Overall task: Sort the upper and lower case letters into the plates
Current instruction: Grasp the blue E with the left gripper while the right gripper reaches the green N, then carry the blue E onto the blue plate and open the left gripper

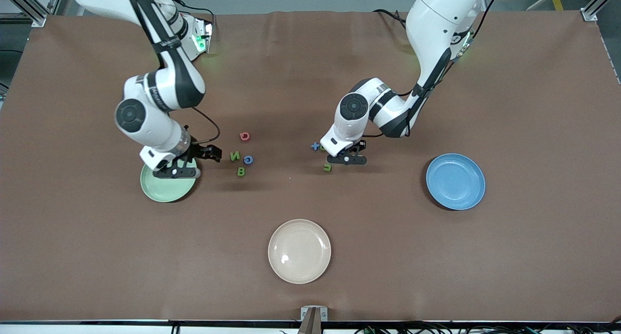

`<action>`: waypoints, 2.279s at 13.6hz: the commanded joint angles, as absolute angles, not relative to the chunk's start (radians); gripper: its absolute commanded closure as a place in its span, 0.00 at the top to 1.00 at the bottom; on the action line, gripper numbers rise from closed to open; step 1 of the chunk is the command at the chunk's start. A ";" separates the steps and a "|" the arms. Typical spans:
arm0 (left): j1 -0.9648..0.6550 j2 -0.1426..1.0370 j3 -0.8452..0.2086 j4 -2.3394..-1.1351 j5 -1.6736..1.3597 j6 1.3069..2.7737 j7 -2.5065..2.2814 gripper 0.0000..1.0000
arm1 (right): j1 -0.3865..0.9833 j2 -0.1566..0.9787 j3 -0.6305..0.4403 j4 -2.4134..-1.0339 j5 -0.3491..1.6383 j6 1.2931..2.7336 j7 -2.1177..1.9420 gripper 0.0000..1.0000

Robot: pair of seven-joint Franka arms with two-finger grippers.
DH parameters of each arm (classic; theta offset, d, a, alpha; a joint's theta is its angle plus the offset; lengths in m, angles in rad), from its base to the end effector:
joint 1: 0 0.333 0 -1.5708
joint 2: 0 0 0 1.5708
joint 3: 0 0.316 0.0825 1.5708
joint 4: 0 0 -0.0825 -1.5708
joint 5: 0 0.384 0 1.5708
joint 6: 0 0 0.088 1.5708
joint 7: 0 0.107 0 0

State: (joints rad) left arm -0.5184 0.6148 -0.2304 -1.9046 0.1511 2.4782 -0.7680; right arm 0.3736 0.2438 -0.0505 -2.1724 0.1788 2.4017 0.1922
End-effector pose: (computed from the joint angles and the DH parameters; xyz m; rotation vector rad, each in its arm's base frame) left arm 0.4620 -0.4230 0.1783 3.1232 -0.0964 -0.0664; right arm 0.5300 0.1790 0.2791 -3.0406 0.0011 0.0614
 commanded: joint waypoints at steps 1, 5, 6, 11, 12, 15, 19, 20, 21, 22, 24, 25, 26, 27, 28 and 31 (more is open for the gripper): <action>-0.515 0.621 -0.230 -1.905 0.166 2.502 -0.761 0.28 | 0.417 0.253 -0.061 -2.230 0.192 2.495 0.196 1.00; -0.512 0.623 -0.230 -1.907 0.166 2.500 -0.770 0.12 | 0.462 0.325 -0.061 -2.249 0.192 2.600 0.227 0.95; -0.505 0.617 -0.230 -1.908 0.167 2.497 -0.769 0.10 | 0.475 0.345 -0.061 -2.249 0.192 2.626 0.229 0.90; -0.451 0.511 -0.232 -1.916 0.167 2.383 -0.756 0.06 | 0.495 0.406 -0.061 -2.250 0.192 2.684 0.235 0.84; -0.433 0.482 -0.233 -1.916 0.167 2.350 -0.747 0.06 | 0.495 0.407 -0.060 -2.250 0.192 2.683 0.242 0.84; -0.376 0.387 -0.233 -1.924 0.164 2.220 -0.681 0.06 | 0.500 0.407 -0.060 -2.253 0.193 2.672 0.245 0.84; -0.266 0.279 -0.238 -2.012 0.163 2.201 -0.548 0.05 | 0.512 0.405 -0.060 -2.273 0.193 2.666 0.267 0.84; -0.238 0.258 -0.239 -2.037 0.163 2.201 -0.517 0.05 | 0.521 0.406 -0.060 -2.275 0.193 2.666 0.270 0.84; -0.201 0.241 -0.239 -2.066 0.164 2.201 -0.482 0.05 | 0.528 0.407 -0.060 -2.278 0.193 2.665 0.271 0.84; -0.168 0.230 -0.239 -2.091 0.164 2.201 -0.438 0.05 | 0.528 0.407 -0.060 -2.278 0.193 2.663 0.279 0.84; -0.091 0.213 -0.239 -2.120 0.164 2.201 -0.352 0.05 | 0.529 0.407 -0.060 -2.276 0.193 2.665 0.270 0.76; -0.056 0.213 -0.239 -2.126 0.164 2.201 -0.310 0.05 | 0.532 0.407 -0.060 -2.276 0.192 2.666 0.264 0.76; -0.020 0.215 -0.239 -2.131 0.164 2.209 -0.272 0.05 | 0.532 0.405 -0.061 -2.275 0.189 2.666 0.259 0.76; 0.010 0.221 -0.238 -2.135 0.164 2.212 -0.241 0.05 | 0.532 0.405 -0.061 -2.275 0.184 2.668 0.249 0.76; 0.047 0.225 -0.238 -2.135 0.166 2.212 -0.201 0.05 | 0.532 0.406 -0.061 -2.275 0.184 2.671 0.224 0.76; 0.130 0.253 -0.238 -2.135 0.167 2.241 -0.098 0.05 | 0.532 0.407 -0.061 -2.275 0.184 2.674 0.198 0.76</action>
